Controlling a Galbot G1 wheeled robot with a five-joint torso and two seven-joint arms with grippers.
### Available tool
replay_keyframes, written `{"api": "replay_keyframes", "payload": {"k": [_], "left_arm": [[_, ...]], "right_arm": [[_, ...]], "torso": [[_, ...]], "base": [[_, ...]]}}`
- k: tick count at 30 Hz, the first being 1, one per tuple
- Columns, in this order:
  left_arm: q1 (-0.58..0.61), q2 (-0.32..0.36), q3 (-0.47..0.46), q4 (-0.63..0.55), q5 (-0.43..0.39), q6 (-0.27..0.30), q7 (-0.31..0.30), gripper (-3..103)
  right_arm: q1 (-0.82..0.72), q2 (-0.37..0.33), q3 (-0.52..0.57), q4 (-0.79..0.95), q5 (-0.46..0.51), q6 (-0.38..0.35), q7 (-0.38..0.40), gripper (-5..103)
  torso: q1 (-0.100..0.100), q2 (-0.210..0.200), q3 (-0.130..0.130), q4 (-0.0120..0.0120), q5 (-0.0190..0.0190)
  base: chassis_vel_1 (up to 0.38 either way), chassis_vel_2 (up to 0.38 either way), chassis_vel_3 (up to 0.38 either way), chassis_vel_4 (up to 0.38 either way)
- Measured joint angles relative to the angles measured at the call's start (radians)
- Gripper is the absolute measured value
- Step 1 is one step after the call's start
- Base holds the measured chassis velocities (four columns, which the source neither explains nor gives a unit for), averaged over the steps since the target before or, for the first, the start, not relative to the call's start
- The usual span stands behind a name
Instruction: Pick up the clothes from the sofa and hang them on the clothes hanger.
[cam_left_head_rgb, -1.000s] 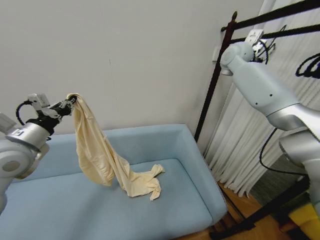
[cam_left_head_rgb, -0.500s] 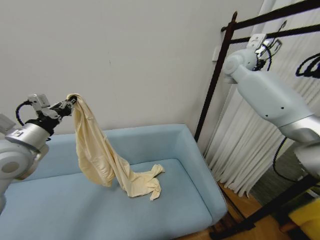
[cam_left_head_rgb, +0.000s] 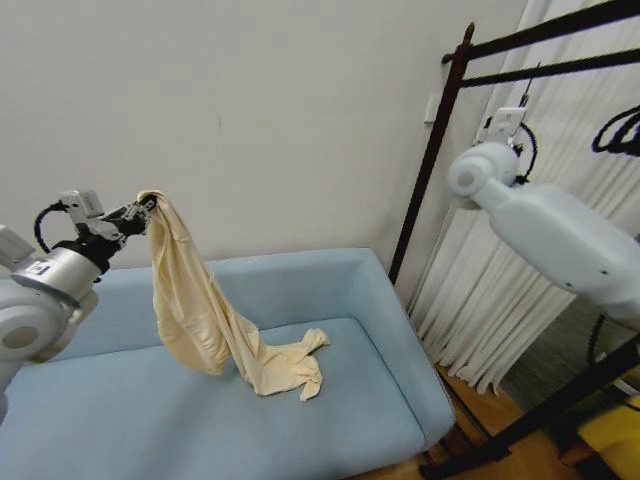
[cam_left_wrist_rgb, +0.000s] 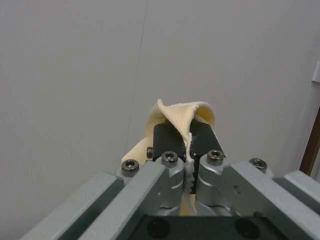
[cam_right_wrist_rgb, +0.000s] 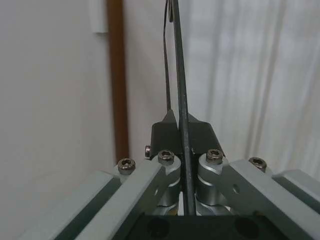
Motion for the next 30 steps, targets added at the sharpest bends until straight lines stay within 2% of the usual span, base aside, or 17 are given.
{"api": "replay_keyframes", "payload": {"k": [2,4,5,6,7,8,11,12,14,18,19,22,24,26,30], "left_arm": [[0.005,0.011,0.0,0.008,-0.012,0.0,0.003,1],[0.01,0.024,0.006,0.021,-0.021,0.0,0.006,1],[0.013,0.03,0.012,0.025,-0.025,0.001,0.006,1],[0.013,0.031,0.014,0.027,-0.025,0.001,0.006,1],[0.013,0.031,0.014,0.027,-0.025,0.001,0.006,1],[0.015,0.036,0.021,0.031,-0.027,0.0,0.004,1],[0.025,0.044,0.026,0.036,-0.04,-0.022,0.027,1],[0.025,0.044,0.026,0.036,-0.04,-0.022,0.027,1],[0.031,0.051,0.029,0.044,-0.061,-0.038,0.051,1],[0.044,0.094,0.046,0.089,-0.12,-0.079,0.15,1],[0.044,0.094,0.046,0.089,-0.12,-0.079,0.15,1],[0.042,0.163,0.05,0.143,-0.213,-0.089,0.227,1],[0.041,0.175,0.05,0.152,-0.231,-0.089,0.238,1],[0.038,0.22,0.047,0.186,-0.284,-0.089,0.278,1],[0.039,0.25,0.04,0.203,-0.304,-0.082,0.306,1]], "right_arm": [[-0.038,-0.066,0.025,0.115,0.024,0.004,-0.099,2],[-0.127,-0.155,0.121,0.245,0.07,0.004,-0.254,2],[-0.204,-0.196,0.202,0.304,0.109,-0.001,-0.351,2],[-0.233,-0.207,0.23,0.318,0.12,-0.004,-0.383,2],[-0.233,-0.207,0.23,0.318,0.12,-0.004,-0.383,2],[-0.36,-0.243,0.345,0.372,0.152,-0.015,-0.514,2],[-0.546,-0.28,0.468,0.445,0.161,-0.017,-0.708,2],[-0.546,-0.28,0.468,0.445,0.161,-0.017,-0.708,2],[-0.596,-0.276,0.49,0.477,0.155,-0.012,-0.759,2],[-0.69,-0.217,0.488,0.565,0.148,-0.014,-0.831,2],[-0.69,-0.217,0.488,0.565,0.148,-0.014,-0.831,2],[-0.795,-0.178,0.48,0.617,0.117,-0.018,-0.927,2],[-0.813,-0.171,0.48,0.625,0.109,-0.018,-0.944,2],[-0.872,-0.137,0.482,0.648,0.074,-0.008,-1.005,2],[-0.895,-0.092,0.481,0.671,0.059,0.0,-1.02,2]], "torso": [[0.0,0.0,0.0,0.0,0.0002],[0.0,0.0,0.0,-0.0005,-0.0001],[0.0,0.0,0.0,-0.0006,0.0],[0.0,0.0,0.0,-0.0006,0.0001],[0.0,0.0,0.0,-0.0006,0.0001],[0.0,0.0,0.0,-0.0007,0.0002],[0.0,0.0,0.0,-0.0004,0.0004],[0.0,0.0,0.0,-0.0004,0.0004],[0.0,0.0,0.0,-0.0003,0.0],[0.0,0.0,0.0,0.0002,-0.0005],[0.0,0.0,0.0,0.0002,-0.0005],[0.0,0.0,0.0,-0.0001,0.0],[0.0,0.0,0.0,-0.0002,0.0],[0.0,0.0,0.0,-0.0004,0.0001],[0.0,0.0,0.0,-0.0003,0.0001]], "base": [[0.0,0.0,0.0,0.0],[0.0,0.0,0.0,0.0],[0.0,0.0,0.0,0.0],[0.0,0.0,0.0,0.0],[0.0,0.0,0.0,0.0],[0.0,0.0,0.0,0.0],[0.0,0.0,0.0,0.0],[0.0,0.0,0.0,0.0],[0.0,0.0,0.0,0.0],[0.0,0.0,0.0,0.0],[0.0,0.0,0.0,0.0],[0.0,0.0,0.0,0.0],[0.0,0.0,0.0,0.0],[0.0,0.0,0.0,0.0],[0.0,0.0,0.0,0.0]]}}
